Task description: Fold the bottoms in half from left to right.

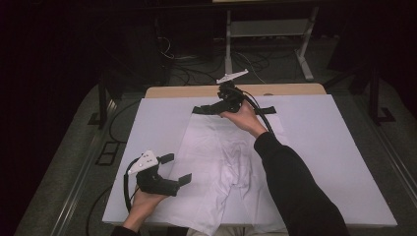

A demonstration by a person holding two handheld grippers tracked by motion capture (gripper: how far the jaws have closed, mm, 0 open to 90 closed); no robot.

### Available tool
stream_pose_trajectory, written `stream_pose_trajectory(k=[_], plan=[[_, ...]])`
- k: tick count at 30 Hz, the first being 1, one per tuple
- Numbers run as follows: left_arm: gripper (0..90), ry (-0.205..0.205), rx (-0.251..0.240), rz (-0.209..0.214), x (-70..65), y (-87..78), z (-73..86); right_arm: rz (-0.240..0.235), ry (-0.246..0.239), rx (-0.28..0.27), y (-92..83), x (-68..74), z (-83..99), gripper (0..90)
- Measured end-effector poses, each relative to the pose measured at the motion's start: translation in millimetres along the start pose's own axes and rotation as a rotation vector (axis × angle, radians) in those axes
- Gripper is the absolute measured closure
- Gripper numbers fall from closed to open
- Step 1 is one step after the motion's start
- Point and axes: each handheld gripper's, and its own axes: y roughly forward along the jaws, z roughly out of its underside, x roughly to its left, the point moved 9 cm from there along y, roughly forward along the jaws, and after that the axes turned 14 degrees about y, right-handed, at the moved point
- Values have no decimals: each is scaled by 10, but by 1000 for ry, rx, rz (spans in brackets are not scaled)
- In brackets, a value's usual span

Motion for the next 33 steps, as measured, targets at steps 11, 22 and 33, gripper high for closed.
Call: stream_pose_trajectory(k=[11, 22, 33], plan=[[0, -3, -8, -1, 5, -14, -8, -1, 16, 34, 386, -24, 35, 0], [0, -1, -13, 6, -16, -25, -18, 3, 44, 46, 721, -104, 47, 0], [0, -5, -26, 9, -34, -40, -35, 23, 45, 68, 920, -171, 85, 0]])
